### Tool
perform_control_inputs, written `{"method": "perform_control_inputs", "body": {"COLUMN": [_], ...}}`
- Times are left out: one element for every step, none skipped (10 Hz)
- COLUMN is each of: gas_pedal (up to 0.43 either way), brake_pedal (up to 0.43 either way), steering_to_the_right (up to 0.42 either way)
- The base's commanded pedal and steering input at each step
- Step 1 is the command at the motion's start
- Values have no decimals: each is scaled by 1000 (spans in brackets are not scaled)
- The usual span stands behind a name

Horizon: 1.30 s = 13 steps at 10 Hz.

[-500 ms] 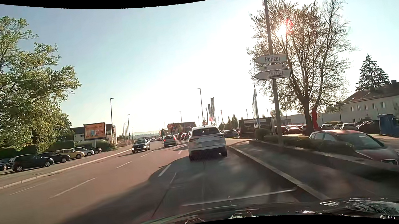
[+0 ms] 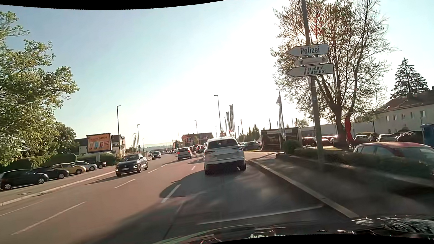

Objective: Follow the waypoints while adhering to traffic rules and regulations

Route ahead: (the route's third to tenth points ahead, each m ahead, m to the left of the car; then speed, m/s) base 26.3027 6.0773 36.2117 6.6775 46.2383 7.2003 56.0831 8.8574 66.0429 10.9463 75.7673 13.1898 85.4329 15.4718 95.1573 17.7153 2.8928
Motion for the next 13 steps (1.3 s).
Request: {"method": "perform_control_inputs", "body": {"gas_pedal": [20, 20, 20, 20, 20, 20, 20, 20, 20, 20, 20, 20, 20], "brake_pedal": [0, 0, 0, 0, 0, 0, 0, 0, 0, 0, 0, 0, 0], "steering_to_the_right": [-1, -1, -1, -1, -1, -1, -2, -2, -2, -3, -6, -9, -10]}}
